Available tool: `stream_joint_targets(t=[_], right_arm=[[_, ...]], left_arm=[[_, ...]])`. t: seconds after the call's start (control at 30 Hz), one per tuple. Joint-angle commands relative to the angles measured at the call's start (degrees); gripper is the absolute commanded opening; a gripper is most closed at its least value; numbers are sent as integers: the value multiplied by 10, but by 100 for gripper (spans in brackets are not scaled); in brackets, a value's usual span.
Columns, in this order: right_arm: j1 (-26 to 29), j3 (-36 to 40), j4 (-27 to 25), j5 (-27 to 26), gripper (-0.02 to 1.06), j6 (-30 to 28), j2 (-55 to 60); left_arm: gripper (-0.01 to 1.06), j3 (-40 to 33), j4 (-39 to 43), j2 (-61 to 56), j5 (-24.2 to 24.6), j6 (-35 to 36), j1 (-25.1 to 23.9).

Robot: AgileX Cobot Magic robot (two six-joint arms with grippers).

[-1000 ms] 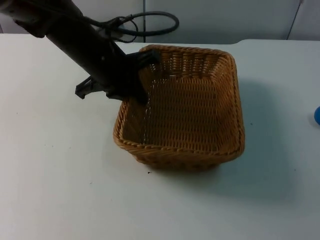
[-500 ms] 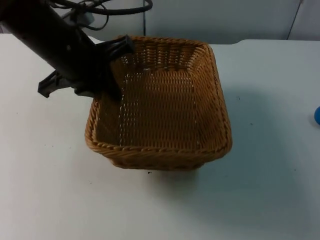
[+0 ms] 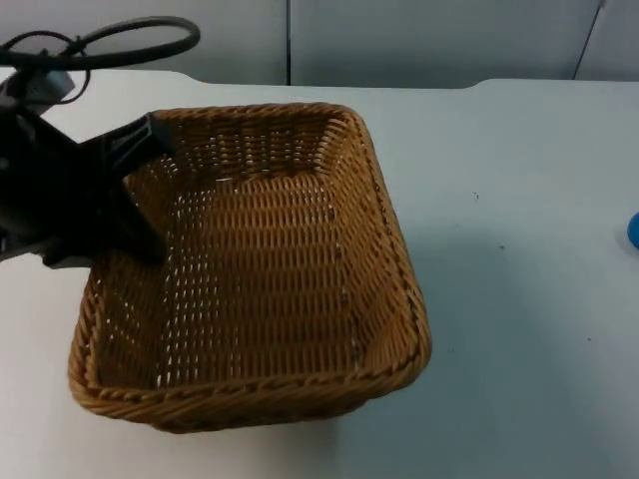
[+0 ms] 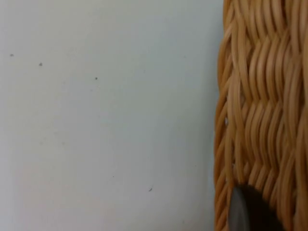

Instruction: Pick up the basket with the left hand and place the ball into the basket with the right hand.

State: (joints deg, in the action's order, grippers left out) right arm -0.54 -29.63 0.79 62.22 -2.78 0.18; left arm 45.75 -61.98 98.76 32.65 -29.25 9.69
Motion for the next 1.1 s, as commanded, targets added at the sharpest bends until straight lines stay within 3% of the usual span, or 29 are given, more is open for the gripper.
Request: stream_joint_targets(t=[0.0, 0.4, 0.8, 1.07], right_arm=[[4, 5, 4, -6, 104, -1, -2], [4, 5, 4, -6, 104, -1, -2], [4, -5, 4, 7, 104, -1, 7], [4, -60, 6, -24, 104, -2, 167]], left_arm=[[0, -12, -21, -29, -3, -14, -8], [0, -11, -66, -56, 15, -28, 30], [0, -11, -35, -56, 34, 14, 54], [0, -11, 1, -56, 34, 43, 54]])
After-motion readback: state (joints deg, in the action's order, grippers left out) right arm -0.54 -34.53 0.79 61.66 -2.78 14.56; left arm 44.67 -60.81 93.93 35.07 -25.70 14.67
